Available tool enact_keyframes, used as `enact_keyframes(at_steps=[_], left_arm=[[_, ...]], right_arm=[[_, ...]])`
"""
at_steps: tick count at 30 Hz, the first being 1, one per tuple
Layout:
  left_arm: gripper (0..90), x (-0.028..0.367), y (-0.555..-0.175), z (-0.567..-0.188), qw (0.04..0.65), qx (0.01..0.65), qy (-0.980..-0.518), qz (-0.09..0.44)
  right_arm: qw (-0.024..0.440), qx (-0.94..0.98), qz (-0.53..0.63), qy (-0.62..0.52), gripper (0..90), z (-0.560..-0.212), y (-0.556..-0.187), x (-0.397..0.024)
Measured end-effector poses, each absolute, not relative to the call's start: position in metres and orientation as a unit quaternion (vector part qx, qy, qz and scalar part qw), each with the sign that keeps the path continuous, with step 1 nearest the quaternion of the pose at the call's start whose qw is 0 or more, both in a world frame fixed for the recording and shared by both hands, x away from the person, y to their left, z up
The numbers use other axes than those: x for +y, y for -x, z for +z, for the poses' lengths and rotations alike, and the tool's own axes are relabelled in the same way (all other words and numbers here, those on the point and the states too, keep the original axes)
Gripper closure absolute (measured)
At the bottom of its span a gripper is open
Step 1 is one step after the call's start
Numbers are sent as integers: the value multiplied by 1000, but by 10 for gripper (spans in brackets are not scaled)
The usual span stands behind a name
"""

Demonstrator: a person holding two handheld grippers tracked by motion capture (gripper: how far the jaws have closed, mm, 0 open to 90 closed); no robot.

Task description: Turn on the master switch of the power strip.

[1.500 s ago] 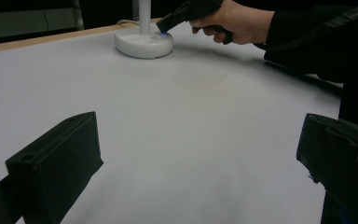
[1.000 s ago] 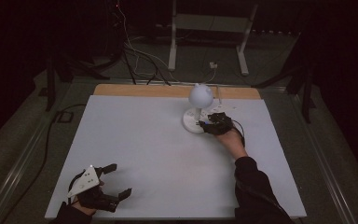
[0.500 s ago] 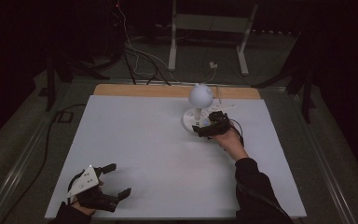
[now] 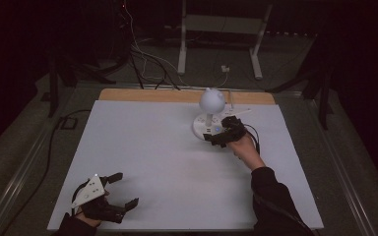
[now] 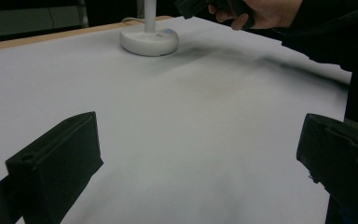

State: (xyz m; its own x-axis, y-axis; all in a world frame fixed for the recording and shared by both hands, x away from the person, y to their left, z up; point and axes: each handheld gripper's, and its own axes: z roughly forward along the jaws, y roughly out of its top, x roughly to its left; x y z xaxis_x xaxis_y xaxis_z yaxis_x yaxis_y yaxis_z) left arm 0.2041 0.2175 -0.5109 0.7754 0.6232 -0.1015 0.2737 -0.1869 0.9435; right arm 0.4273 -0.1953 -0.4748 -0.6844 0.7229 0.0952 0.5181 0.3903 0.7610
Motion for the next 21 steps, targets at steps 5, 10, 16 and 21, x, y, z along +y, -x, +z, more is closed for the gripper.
enact_keyframes(at_steps=[5,10,16,21], left_arm=[[2,218,-203,-511,562,295,-756,158],[2,218,-202,-510,562,296,-756,158],[2,217,-201,-511,557,293,-760,160],[2,217,-201,-510,561,293,-758,160]], right_arm=[[128,821,413,-372,0,-471,-418,-200],[118,815,429,-371,0,-466,-412,-205],[124,818,435,-356,0,-461,-396,-211],[128,823,426,-352,0,-464,-382,-217]])
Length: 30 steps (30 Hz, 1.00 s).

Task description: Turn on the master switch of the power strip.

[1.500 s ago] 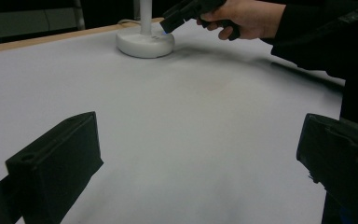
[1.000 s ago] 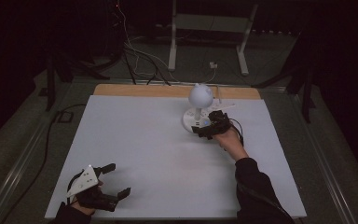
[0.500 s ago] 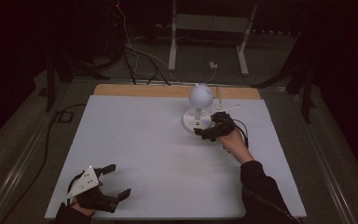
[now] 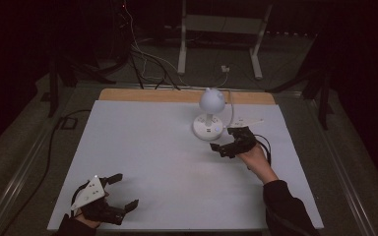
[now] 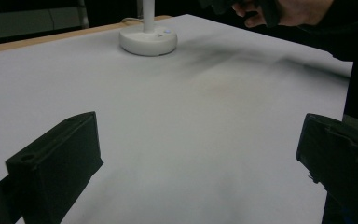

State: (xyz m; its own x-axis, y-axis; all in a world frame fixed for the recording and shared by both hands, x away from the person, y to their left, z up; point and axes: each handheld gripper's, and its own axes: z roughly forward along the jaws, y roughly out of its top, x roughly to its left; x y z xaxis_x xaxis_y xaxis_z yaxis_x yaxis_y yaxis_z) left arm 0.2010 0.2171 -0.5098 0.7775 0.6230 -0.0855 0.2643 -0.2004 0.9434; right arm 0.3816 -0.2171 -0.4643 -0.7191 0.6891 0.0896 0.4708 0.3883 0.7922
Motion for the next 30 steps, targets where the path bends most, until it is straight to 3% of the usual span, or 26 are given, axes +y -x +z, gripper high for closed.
enact_keyframes(at_steps=[30], left_arm=[[2,218,-201,-510,560,292,-759,158]], right_arm=[[111,840,410,-338,1,-504,-306,-256]])
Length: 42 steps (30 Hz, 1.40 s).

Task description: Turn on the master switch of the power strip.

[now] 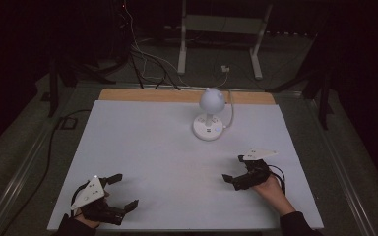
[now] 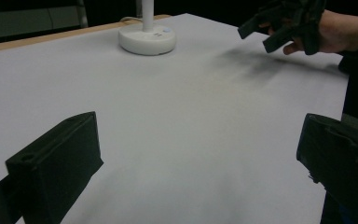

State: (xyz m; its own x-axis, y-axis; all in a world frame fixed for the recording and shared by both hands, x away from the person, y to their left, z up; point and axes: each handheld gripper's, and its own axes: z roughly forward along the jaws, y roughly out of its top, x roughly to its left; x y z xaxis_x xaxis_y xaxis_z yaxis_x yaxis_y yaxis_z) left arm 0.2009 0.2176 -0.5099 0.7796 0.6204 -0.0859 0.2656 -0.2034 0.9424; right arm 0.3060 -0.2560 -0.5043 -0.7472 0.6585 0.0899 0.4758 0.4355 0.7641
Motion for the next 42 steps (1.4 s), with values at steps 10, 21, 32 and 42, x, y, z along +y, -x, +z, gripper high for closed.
enact_keyframes(at_steps=[10,21,32,42], left_arm=[[2,217,-200,-510,558,290,-761,159],[2,216,-200,-510,557,288,-763,159],[2,216,-200,-510,556,288,-763,159],[2,217,-200,-511,556,291,-763,157]], right_arm=[[105,838,410,-344,0,-513,-280,-278],[107,837,393,-364,0,-524,-261,-310],[120,829,389,-384,0,-524,-249,-331],[120,834,385,-377,0,-525,-249,-328]])
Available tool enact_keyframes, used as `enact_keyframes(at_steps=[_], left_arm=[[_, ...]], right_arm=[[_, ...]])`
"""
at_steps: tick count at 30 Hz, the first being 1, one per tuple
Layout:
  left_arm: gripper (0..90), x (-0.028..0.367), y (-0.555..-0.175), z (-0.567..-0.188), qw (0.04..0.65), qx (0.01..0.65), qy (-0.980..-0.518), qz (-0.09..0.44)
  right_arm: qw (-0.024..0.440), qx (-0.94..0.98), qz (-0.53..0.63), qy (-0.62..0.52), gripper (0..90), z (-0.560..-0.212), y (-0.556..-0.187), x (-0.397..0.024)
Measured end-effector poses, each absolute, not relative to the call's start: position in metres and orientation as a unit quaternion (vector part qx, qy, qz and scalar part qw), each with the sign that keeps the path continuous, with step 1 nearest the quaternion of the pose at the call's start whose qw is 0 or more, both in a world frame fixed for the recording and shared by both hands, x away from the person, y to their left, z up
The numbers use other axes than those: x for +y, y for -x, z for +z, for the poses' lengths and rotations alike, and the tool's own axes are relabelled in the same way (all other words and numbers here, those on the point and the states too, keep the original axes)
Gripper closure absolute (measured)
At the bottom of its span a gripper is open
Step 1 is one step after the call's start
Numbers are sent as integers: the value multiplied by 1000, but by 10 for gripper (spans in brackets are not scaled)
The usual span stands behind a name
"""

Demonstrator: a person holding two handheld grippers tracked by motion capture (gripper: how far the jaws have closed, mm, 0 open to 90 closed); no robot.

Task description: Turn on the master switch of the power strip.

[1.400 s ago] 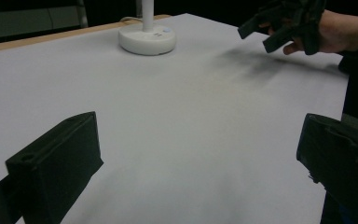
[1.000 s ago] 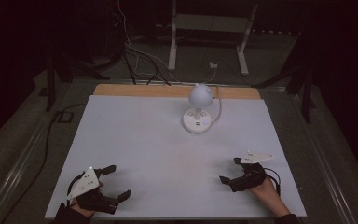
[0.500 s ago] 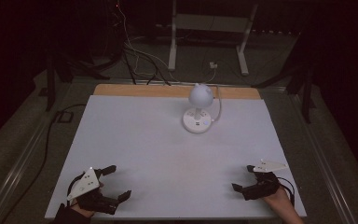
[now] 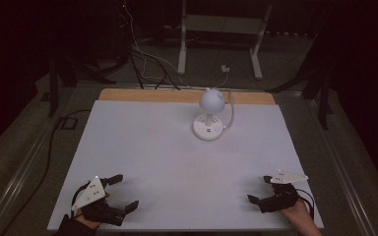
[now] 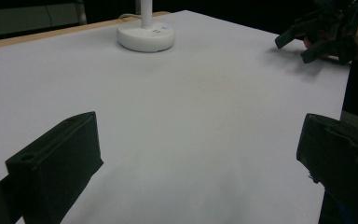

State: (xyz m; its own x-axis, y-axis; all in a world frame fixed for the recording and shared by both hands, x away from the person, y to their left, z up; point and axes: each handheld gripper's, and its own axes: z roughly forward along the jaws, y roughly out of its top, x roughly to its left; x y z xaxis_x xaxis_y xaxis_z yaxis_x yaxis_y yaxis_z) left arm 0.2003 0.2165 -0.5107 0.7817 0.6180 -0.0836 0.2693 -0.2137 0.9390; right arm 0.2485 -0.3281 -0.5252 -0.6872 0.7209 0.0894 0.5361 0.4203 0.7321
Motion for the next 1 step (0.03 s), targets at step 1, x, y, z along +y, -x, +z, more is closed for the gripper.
enact_keyframes(at_steps=[1], left_arm=[[2,217,-200,-511,556,292,-762,157]], right_arm=[[120,835,385,-375,1,-525,-249,-328]])
